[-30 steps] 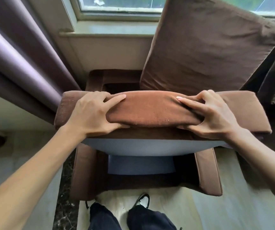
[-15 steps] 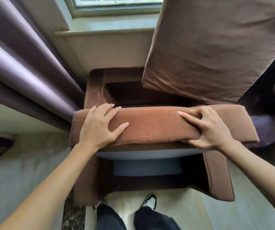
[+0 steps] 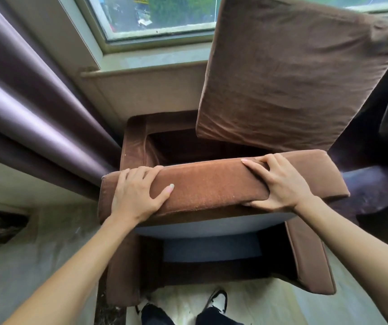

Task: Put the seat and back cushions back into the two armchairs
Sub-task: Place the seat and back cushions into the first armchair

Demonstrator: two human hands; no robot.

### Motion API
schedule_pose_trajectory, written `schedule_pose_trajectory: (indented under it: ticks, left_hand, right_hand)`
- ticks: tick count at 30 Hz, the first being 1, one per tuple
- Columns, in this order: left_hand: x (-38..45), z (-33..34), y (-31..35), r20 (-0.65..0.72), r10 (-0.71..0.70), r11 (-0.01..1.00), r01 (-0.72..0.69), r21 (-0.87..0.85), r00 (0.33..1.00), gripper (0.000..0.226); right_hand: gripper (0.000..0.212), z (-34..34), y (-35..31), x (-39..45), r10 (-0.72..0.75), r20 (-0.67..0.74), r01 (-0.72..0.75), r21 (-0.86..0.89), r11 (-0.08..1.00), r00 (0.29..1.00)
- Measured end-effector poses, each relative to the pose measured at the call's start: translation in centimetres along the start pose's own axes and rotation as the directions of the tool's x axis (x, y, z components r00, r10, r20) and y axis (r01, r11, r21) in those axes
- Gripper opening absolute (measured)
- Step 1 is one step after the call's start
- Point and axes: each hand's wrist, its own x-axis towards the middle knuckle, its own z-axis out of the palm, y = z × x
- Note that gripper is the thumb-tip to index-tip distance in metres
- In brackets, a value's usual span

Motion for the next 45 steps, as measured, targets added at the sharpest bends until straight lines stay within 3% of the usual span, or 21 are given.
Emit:
schedule_pose_trajectory:
  ticks: [5,9,13,17,25,31,37,45]
  left_hand:
    - [1.3,-0.6,-0.5,0.112,0.029,0.995,-0.039,0.092,0.993,0.069]
    - [2.5,-0.6,1.2,0.168,-0.088,0.995,0.078,0.066,0.982,0.074]
    - [2.9,0.5,1.8,0.094,-0.16,0.987,0.16,0.005,0.983,0.071]
    - [3.3,1.2,1.9,0.022,-0.122,0.989,0.12,0.086,0.992,0.063]
    - [1.6,1.7,1.9,-0.031,-0.109,0.992,0.111,0.068,0.994,0.06]
    - [-5.4,2.1,3.0,-0.076,-0.112,0.992,0.116,0.05,0.991,0.06]
    - [-18.1,3.8,4.7,-0.13,-0.096,0.991,0.106,0.078,0.987,0.058]
    - [-31.6,7.2,8.9,-0.035,-0.124,0.985,0.127,0.116,0.992,0.057]
  right_hand:
    - [0.093,-0.7,-1.7,-0.8,0.147,0.036,-0.148,0.049,0.988,0.989]
    - [0.082,-1.3,-2.2,2.1,0.294,0.005,-0.294,-0.002,0.956,0.956]
    - [0.085,0.3,-2.4,3.6,0.407,0.031,-0.406,-0.045,0.913,0.913]
    - [0.083,1.2,-2.3,4.0,0.408,0.018,-0.405,-0.094,0.91,0.913]
    - [0.082,1.8,-3.7,2.4,0.436,-0.049,-0.438,-0.092,0.894,0.899]
    - [0.075,2.2,-8.1,-3.8,0.46,-0.102,-0.468,-0.087,0.879,0.882]
    - [0.074,3.6,-14.7,-14.4,0.448,-0.153,-0.468,-0.147,0.871,0.881]
    - [0.068,7.5,-18.3,-26.1,0.406,-0.171,-0.435,-0.199,0.878,0.898]
